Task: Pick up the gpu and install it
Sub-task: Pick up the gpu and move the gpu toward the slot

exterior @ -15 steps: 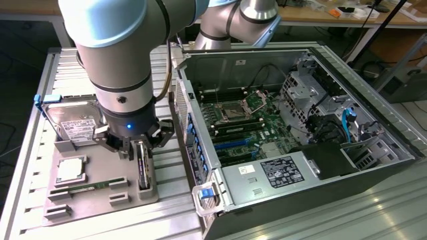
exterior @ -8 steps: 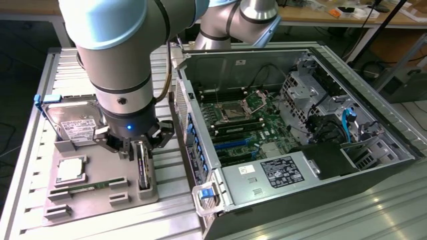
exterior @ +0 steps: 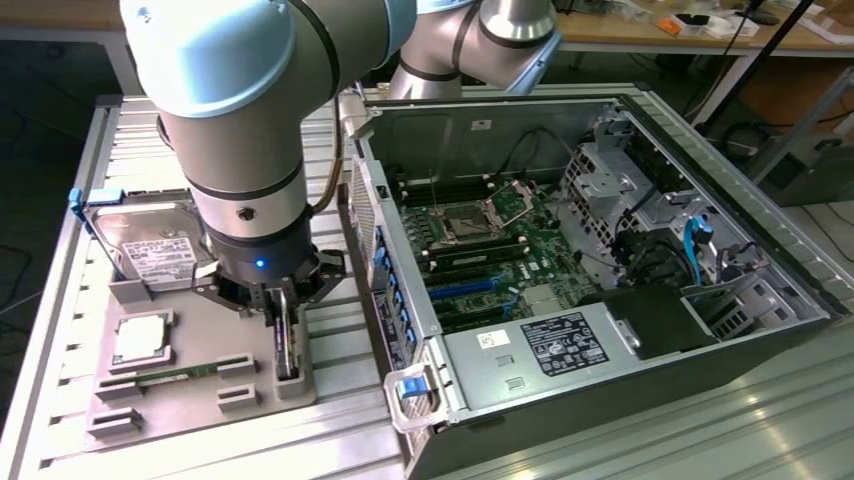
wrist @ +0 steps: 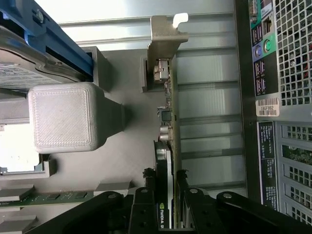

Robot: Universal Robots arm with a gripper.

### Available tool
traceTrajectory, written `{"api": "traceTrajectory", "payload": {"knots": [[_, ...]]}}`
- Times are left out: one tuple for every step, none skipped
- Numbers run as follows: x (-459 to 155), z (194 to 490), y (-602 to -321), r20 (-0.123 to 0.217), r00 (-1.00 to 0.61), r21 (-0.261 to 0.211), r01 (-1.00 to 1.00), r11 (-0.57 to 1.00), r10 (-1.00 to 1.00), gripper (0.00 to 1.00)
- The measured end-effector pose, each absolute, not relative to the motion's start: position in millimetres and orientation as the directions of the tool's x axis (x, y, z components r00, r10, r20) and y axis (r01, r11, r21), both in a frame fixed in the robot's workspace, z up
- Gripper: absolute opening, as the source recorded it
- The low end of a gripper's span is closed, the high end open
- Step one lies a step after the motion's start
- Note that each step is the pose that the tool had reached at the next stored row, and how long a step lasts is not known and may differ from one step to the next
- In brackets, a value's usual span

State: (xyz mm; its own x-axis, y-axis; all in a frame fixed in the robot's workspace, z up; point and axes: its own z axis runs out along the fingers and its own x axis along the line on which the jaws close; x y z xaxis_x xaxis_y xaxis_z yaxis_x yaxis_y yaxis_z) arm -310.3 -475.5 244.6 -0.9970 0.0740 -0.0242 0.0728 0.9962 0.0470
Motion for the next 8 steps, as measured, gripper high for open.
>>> {"api": "traceTrajectory", "payload": {"knots": [[-310.3, 244.5, -475.5, -0.024, -0.997, 0.047, 0.073, 0.996, 0.074, 0.27], [-310.3, 244.6, -475.5, -0.024, -0.997, 0.047, 0.073, 0.996, 0.074, 0.27], [-310.3, 244.6, -475.5, -0.024, -0.997, 0.047, 0.073, 0.996, 0.074, 0.27], [-310.3, 244.6, -475.5, -0.024, -0.997, 0.047, 0.073, 0.996, 0.074, 0.27], [-310.3, 244.6, -475.5, -0.024, -0.997, 0.047, 0.073, 0.996, 0.074, 0.27], [-310.3, 244.5, -475.5, -0.024, -0.997, 0.047, 0.073, 0.996, 0.074, 0.27], [-310.3, 244.6, -475.5, -0.024, -0.997, 0.047, 0.073, 0.996, 0.074, 0.27], [-310.3, 244.6, -475.5, -0.024, -0.997, 0.047, 0.073, 0.996, 0.074, 0.27]]}}
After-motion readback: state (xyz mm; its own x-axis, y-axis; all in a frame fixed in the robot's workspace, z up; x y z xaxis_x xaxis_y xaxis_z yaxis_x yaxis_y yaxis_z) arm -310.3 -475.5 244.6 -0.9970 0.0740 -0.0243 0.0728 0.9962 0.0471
